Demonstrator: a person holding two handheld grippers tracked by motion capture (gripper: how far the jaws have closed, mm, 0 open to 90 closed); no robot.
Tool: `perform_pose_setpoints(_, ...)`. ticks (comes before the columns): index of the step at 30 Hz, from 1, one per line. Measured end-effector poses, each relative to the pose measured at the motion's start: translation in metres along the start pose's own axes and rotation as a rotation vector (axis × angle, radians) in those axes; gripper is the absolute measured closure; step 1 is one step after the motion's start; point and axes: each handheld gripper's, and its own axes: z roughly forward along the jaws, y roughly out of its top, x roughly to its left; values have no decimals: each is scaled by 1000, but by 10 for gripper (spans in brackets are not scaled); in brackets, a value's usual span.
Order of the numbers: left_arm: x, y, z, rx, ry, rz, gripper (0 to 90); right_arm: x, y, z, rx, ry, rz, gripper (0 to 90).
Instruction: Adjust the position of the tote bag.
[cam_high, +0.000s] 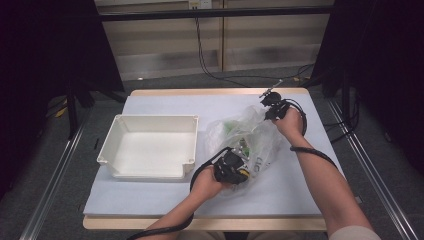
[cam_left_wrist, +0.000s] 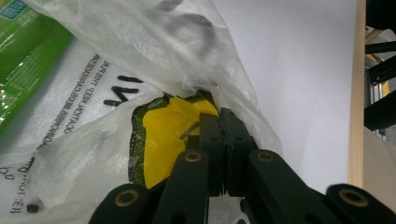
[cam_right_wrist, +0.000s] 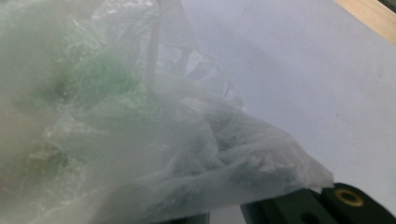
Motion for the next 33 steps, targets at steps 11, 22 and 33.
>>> perform_pose_setpoints(11, -5, 0, 0, 43, 1, 20, 894, -7, 11, 16, 24, 1, 2, 900)
perform_pose_setpoints(22, 2, 1, -1, 10, -36, -9, 862, -5, 19, 14, 36, 7, -4, 898)
perform_pose_setpoints(33, 13, 12, -30, -14, 85, -51, 488, 19, -3, -27, -49, 71, -34, 681)
